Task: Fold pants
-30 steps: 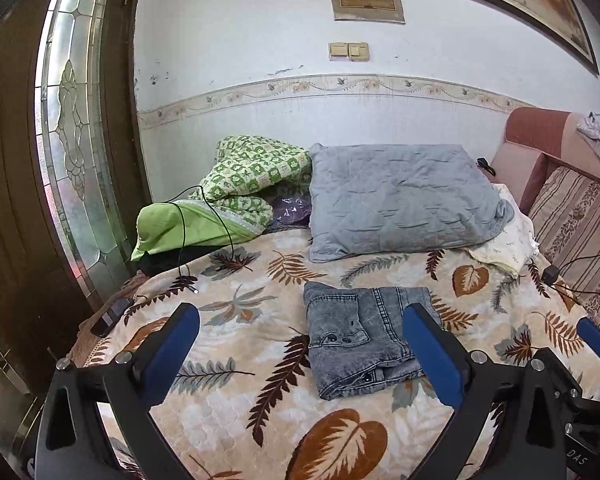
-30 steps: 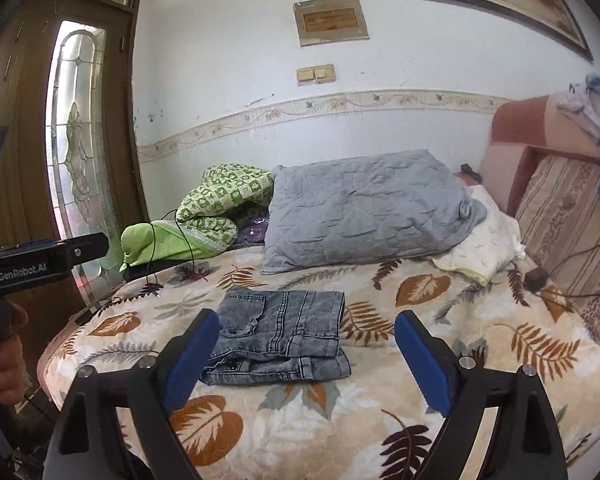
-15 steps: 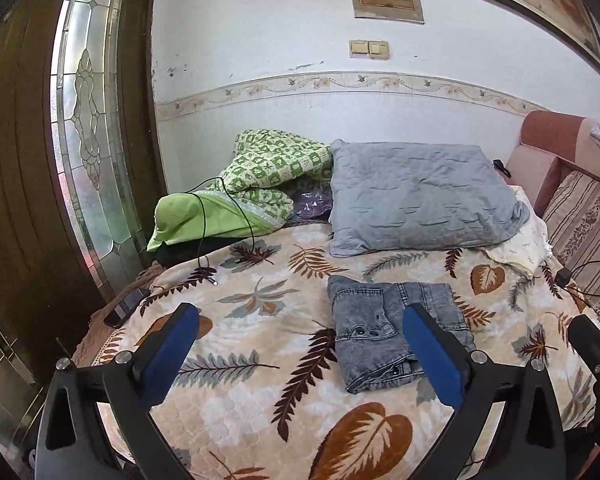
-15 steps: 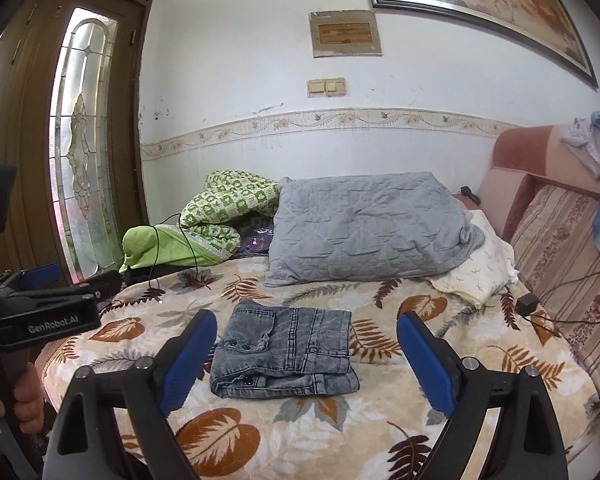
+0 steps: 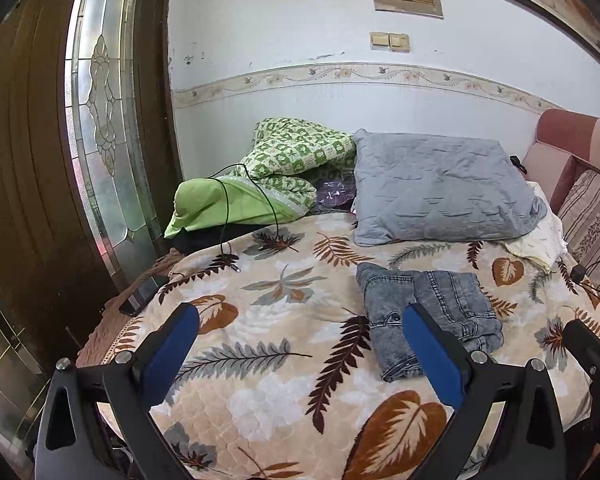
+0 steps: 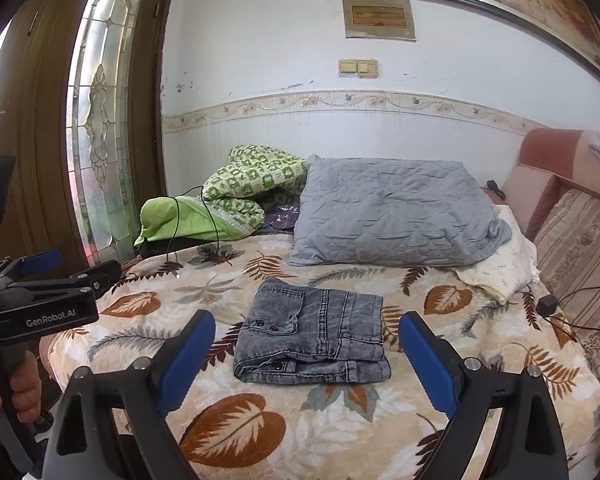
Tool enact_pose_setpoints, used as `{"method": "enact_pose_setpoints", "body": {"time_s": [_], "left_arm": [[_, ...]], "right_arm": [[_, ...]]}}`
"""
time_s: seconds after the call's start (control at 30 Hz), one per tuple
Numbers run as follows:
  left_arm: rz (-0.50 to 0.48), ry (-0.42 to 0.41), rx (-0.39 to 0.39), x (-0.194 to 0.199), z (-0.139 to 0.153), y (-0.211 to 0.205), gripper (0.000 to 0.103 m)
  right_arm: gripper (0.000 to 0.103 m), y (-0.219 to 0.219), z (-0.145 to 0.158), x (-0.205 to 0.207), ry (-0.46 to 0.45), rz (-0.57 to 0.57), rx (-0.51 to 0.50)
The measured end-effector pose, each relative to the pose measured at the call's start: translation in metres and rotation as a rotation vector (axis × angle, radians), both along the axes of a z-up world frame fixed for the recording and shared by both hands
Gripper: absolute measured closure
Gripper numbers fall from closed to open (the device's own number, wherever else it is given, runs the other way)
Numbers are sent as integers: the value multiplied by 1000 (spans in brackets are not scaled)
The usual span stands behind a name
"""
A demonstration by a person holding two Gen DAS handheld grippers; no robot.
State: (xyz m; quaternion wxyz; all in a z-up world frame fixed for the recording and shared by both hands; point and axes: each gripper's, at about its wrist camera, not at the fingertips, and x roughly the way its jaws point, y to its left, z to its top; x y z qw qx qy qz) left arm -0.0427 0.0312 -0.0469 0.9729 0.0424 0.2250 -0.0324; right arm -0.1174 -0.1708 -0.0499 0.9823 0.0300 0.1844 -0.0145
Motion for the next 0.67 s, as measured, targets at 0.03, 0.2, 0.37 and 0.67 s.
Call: {"method": "enact_pose_setpoints", "body": {"time_s": [0.03,0.2,0.37,0.67], "left_arm": [[4,-1,1,0,0,2,2],[15,-9,7,-4,1,8,2],[2,-39,9,-13,9,8,2],[-82,-14,-63,-7,8,6,2]], "right_arm": [[8,1,1,0,1,3,-2],[8,6,4,0,1,13,-11],[8,9,10,-5,-12,11,-21],[8,-2,6,2,4,-20,-12]]}}
